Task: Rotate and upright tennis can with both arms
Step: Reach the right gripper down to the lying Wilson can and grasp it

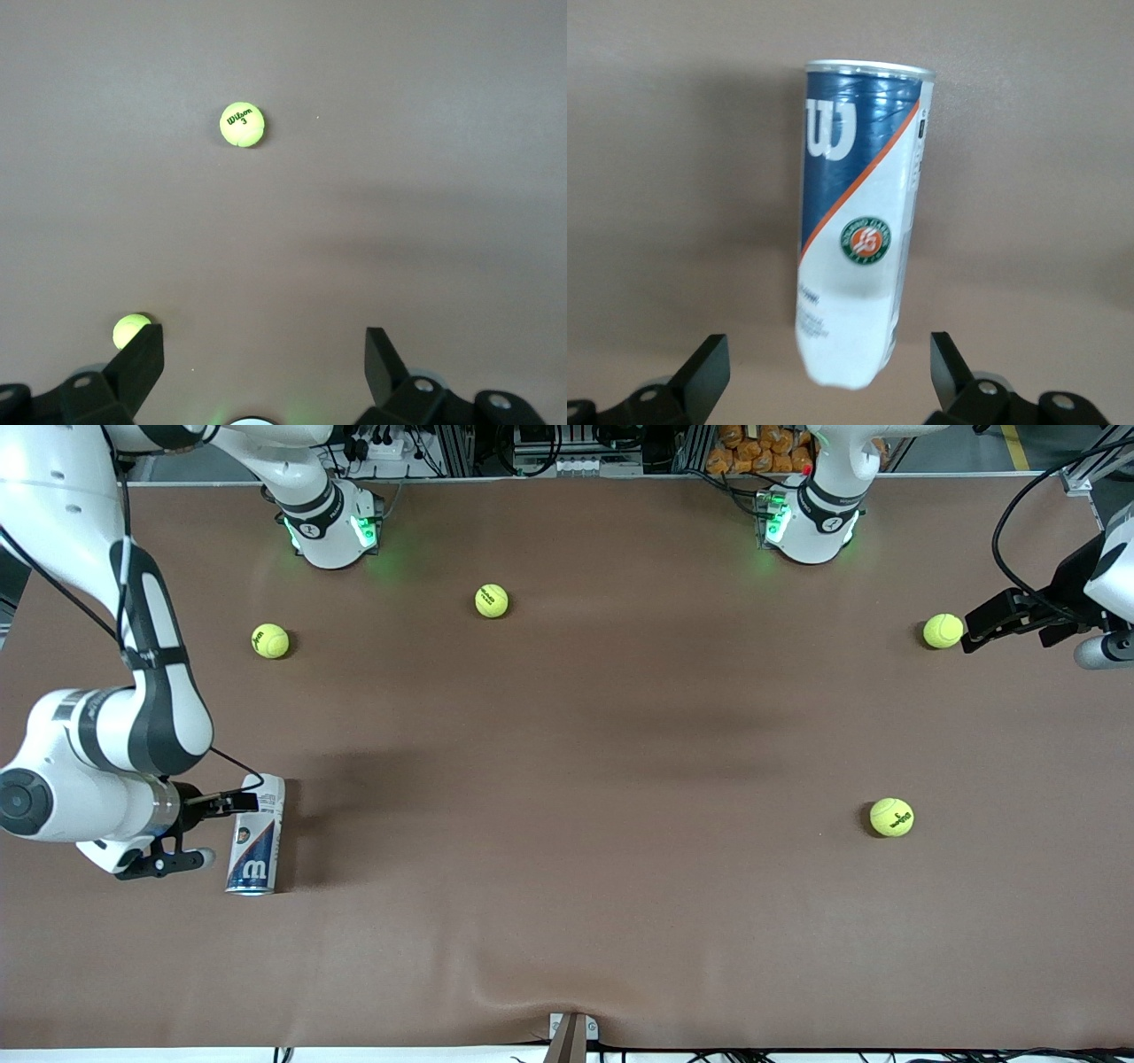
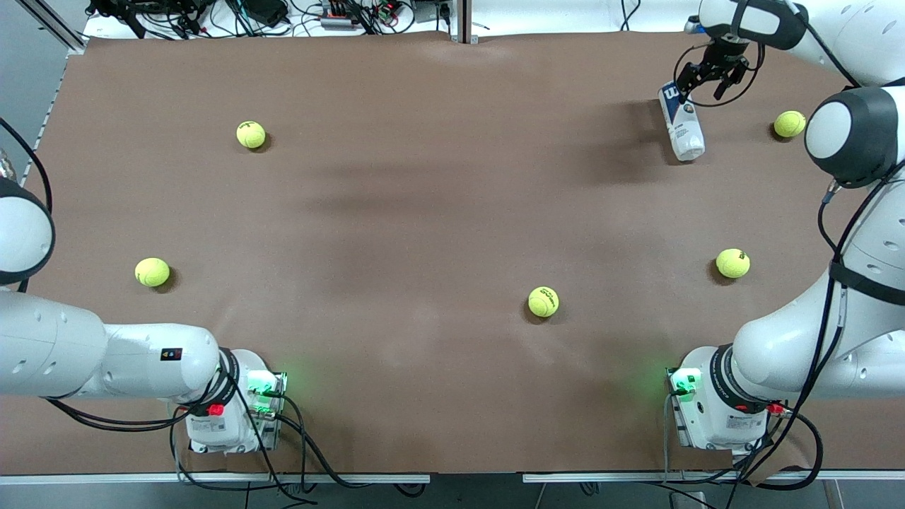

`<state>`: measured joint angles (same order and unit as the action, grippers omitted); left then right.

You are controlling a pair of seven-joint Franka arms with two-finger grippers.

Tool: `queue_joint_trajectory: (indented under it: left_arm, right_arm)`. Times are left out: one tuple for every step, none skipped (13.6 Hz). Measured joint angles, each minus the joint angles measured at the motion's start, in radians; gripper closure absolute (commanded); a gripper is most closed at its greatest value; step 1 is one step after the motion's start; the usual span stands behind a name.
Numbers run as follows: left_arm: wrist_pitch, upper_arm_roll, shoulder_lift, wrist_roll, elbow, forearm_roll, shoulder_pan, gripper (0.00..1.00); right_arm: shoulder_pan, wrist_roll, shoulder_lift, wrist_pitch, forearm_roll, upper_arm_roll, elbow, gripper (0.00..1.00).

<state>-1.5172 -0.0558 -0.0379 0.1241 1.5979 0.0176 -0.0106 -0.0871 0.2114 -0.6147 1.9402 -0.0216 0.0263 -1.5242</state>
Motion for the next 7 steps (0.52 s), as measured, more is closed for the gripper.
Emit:
queue_joint_trajectory:
  left_arm:
    - [0.000, 0.000, 0.000, 0.000, 0.000, 0.000, 0.000, 0.00]
    - [0.000, 0.000, 0.000, 0.000, 0.000, 0.000, 0.000, 0.00]
    - [0.000, 0.000, 0.000, 0.000, 0.000, 0.000, 0.000, 0.00]
    - [0.000, 0.000, 0.000, 0.000, 0.000, 0.000, 0.000, 0.00]
    - [0.000, 0.000, 0.000, 0.000, 0.000, 0.000, 0.000, 0.00]
    - [0.000, 0.000, 0.000, 0.000, 0.000, 0.000, 0.001, 0.00]
    - [0.000, -0.001, 0.000, 0.000, 0.000, 0.000, 0.001, 0.00]
  right_arm:
    - [-0.004, 0.009, -0.017, 0.019, 0.000, 0.000, 0.001, 0.00]
    - [-0.007, 0.023, -0.032, 0.039, 0.000, 0.000, 0.001, 0.00]
    - [-0.007, 0.035, -0.045, 0.055, 0.000, 0.000, 0.002, 0.00]
    - [-0.007, 0.040, -0.059, 0.068, 0.000, 0.000, 0.002, 0.00]
    - [-0.007, 0.043, -0.070, 0.079, 0.000, 0.000, 0.002, 0.00]
    - [-0.007, 0.047, -0.082, 0.092, 0.000, 0.000, 0.002, 0.00]
    - [-0.008, 0.054, -0.095, 0.101, 0.000, 0.000, 0.002, 0.00]
